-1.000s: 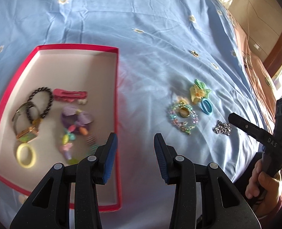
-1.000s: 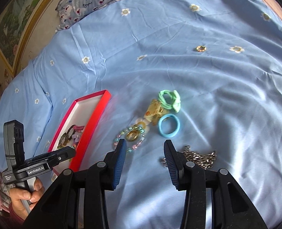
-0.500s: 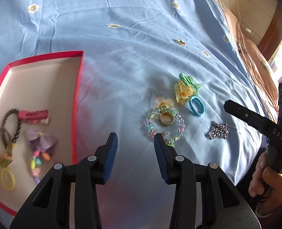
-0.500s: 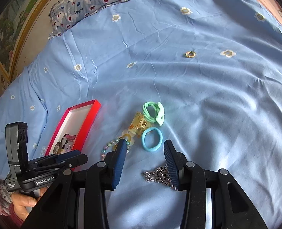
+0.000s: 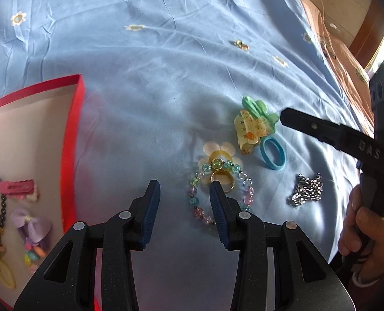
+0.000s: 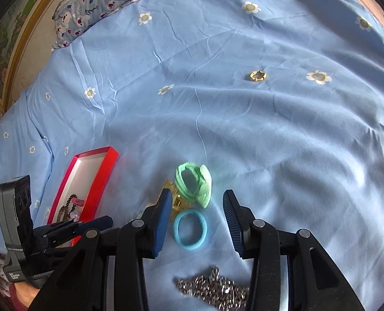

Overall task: Organize jewelry
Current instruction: 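Grasp the pastel bead bracelet with the left tool while the right tool grasps the green scrunchie, then carry the bead bracelet and green scrunchie into the box lid and open both tools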

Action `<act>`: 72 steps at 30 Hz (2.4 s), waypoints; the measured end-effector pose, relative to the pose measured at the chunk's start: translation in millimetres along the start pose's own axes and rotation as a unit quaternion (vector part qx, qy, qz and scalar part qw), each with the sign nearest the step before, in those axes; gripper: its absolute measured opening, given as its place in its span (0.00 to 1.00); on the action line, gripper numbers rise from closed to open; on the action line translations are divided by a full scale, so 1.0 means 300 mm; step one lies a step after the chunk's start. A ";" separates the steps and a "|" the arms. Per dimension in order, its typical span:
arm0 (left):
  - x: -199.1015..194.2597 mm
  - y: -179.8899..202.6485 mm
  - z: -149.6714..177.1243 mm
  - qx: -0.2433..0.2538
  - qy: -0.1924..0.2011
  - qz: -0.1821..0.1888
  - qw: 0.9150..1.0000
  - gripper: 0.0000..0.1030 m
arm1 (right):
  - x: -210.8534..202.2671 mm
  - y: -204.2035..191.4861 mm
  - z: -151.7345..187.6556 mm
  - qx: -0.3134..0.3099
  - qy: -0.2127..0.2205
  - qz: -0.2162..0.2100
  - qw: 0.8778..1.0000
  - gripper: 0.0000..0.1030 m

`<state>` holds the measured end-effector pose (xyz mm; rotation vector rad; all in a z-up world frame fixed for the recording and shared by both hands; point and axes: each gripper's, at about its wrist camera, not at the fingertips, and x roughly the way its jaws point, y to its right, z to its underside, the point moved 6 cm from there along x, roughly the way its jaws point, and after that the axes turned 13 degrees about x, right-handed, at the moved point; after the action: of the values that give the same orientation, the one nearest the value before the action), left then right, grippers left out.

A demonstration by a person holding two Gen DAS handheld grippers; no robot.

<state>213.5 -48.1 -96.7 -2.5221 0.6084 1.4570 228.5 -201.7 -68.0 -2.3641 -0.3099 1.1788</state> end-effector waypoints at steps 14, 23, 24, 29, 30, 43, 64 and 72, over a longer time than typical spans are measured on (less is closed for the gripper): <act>-0.024 0.042 0.001 0.029 0.025 0.022 0.999 0.06 | 0.057 -0.006 -0.001 -0.010 -0.001 0.006 1.000 0.12; -0.173 0.037 -0.015 0.013 0.075 0.027 0.997 0.06 | -0.066 -0.095 0.034 -0.029 0.019 -0.027 0.999 0.12; -0.190 0.033 -0.014 0.010 0.081 0.027 0.996 0.06 | -0.076 -0.108 0.039 -0.032 0.019 -0.031 0.999 0.12; -0.265 0.009 -0.008 0.000 0.100 0.026 0.995 0.06 | -0.097 -0.165 0.075 -0.049 0.014 -0.044 0.998 0.12; -0.281 0.000 -0.005 -0.004 0.104 0.024 0.994 0.06 | -0.098 -0.176 0.082 -0.051 0.013 -0.045 0.998 0.12; -0.411 -0.130 0.066 -0.040 0.131 0.000 0.991 0.06 | -0.067 -0.327 0.178 -0.087 -0.016 -0.068 0.994 0.12; -0.527 -0.325 0.301 -0.125 0.139 -0.030 0.982 0.06 | 0.012 -0.581 0.395 -0.160 -0.074 -0.106 0.979 0.12; -0.536 -0.374 0.386 -0.147 0.134 -0.039 0.979 0.06 | 0.046 -0.651 0.487 -0.189 -0.101 -0.109 0.971 0.12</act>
<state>98.7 134.8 -24.3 -2.9650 0.3430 1.2714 122.2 17.8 -53.3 -2.4409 -0.9120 1.3496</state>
